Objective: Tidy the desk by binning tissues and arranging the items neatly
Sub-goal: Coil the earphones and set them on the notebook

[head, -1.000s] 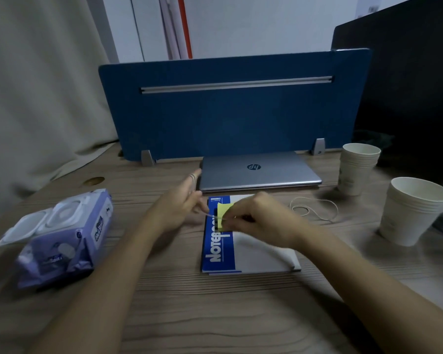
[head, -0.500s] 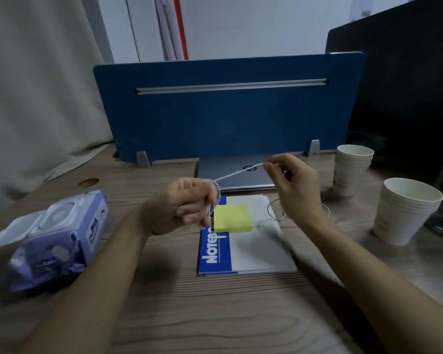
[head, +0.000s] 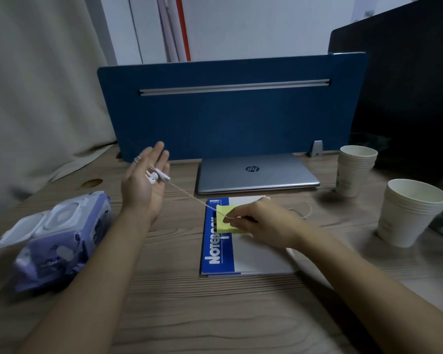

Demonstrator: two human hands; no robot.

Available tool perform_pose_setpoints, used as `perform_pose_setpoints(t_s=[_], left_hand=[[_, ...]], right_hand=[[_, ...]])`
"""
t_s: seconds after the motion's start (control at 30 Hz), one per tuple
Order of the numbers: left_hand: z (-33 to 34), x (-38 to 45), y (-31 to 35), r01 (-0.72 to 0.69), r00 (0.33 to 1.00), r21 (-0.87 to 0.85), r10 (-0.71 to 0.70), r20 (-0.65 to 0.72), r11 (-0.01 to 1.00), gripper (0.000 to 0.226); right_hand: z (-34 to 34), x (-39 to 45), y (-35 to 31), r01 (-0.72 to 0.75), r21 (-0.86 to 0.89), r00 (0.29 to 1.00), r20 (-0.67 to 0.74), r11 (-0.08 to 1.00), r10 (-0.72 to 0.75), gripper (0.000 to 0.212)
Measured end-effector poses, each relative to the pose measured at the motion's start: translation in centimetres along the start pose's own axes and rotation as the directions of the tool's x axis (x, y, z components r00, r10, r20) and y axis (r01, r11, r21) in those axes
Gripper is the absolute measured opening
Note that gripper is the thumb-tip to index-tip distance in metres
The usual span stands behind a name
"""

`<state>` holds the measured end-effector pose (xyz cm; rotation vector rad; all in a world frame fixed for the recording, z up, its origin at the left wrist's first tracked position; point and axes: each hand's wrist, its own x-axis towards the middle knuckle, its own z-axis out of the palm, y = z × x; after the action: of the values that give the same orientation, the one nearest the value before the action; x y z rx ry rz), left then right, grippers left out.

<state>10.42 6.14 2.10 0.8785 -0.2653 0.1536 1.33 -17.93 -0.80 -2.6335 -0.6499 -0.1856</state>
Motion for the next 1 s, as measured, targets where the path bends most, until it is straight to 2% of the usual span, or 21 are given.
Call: perform_pose_setpoints(t_s=[0.03, 0.07, 0.13, 0.2, 0.27, 0.37, 0.43, 0.47, 0.53, 0.6, 0.73, 0.83, 0.87, 0.9, 0.97, 1.0], left_hand=[[-0.3, 0.0, -0.2, -0.028, 0.999, 0.177, 0.035, -0.034, 0.984, 0.039], [-0.5, 0.0, -0.6, -0.057, 0.997, 0.38, 0.074, -0.03, 0.923, 0.041], [-0.6, -0.6, -1.3, -0.119, 0.993, 0.679, 0.102, 0.065, 0.725, 0.049], [-0.5, -1.3, -1.9, -0.174, 0.982, 0.818, 0.034, 0.186, 0.548, 0.059], [-0.3, -2.1, -2.2, -0.22, 0.953, 0.882, -0.101, 0.286, 0.417, 0.063], [0.5, -3.0, -2.3, -0.231, 0.88, 0.916, -0.332, 0.34, 0.327, 0.072], [1.1, -3.2, -2.1, -0.245, 0.81, 0.906, -0.441, 0.387, 0.345, 0.087], [1.4, -3.2, -1.9, -0.234, 0.775, 0.892, -0.48, 0.412, 0.387, 0.086], [1.7, -3.3, -1.5, -0.178, 0.713, 0.85, -0.531, 0.459, 0.495, 0.068], [1.7, -3.3, -1.0, -0.091, 0.62, 0.79, -0.586, 0.522, 0.607, 0.055], [1.8, -3.1, -0.3, 0.209, 0.4, 0.567, -0.599, 0.694, 0.797, 0.031], [1.9, -3.1, 0.3, 0.443, 0.299, 0.328, -0.482, 0.823, 0.834, 0.02], [2.0, -3.1, 0.6, 0.525, 0.302, 0.223, -0.424, 0.854, 0.822, 0.021], [2.1, -3.2, 0.8, 0.584, 0.336, 0.118, -0.372, 0.866, 0.803, 0.025], [2.0, -3.1, 1.1, 0.596, 0.475, -0.037, -0.316, 0.821, 0.802, 0.035], [2.0, -3.0, 1.2, 0.541, 0.566, -0.069, -0.302, 0.767, 0.838, 0.038]], right_hand=[[0.0, -0.1, -0.2, 0.013, 0.001, 1.0, 0.02, 1.0, -0.013, 0.029], [0.0, -0.1, -0.4, 0.028, 0.007, 0.999, 0.03, 1.0, -0.028, 0.028], [-0.2, -0.2, -0.9, 0.075, 0.036, 0.997, -0.003, 0.997, -0.075, 0.027], [-0.5, -0.3, -1.3, 0.149, 0.084, 0.981, -0.135, 0.985, -0.137, 0.022], [-1.1, -0.4, -1.5, 0.196, 0.135, 0.941, -0.304, 0.971, -0.148, 0.017], [-2.1, -0.6, -1.4, 0.219, 0.125, 0.846, -0.519, 0.968, -0.124, 0.015], [-2.6, -0.8, -1.1, 0.218, 0.164, 0.773, -0.63, 0.962, -0.067, 0.012], [-2.8, -0.8, -1.0, 0.211, 0.183, 0.74, -0.672, 0.96, -0.035, 0.011], [-3.0, -0.8, -0.5, 0.19, 0.225, 0.69, -0.723, 0.956, 0.033, 0.011], [-3.0, -0.7, 0.2, 0.173, 0.291, 0.659, -0.744, 0.941, 0.109, 0.01], [-2.6, -0.3, 1.5, 0.101, 0.423, 0.64, -0.721, 0.9, 0.267, 0.011], [-2.1, -0.1, 2.5, -0.01, 0.413, 0.667, -0.676, 0.911, 0.314, 0.013], [-1.9, 0.0, 2.8, -0.066, 0.389, 0.704, -0.635, 0.919, 0.319, 0.015], [-1.6, 0.0, 3.0, -0.121, 0.349, 0.755, -0.575, 0.929, 0.315, 0.017], [-0.9, 0.1, 2.9, -0.183, 0.231, 0.863, -0.427, 0.956, 0.268, 0.018], [-0.6, 0.1, 2.6, -0.173, 0.175, 0.906, -0.359, 0.969, 0.226, 0.018]])
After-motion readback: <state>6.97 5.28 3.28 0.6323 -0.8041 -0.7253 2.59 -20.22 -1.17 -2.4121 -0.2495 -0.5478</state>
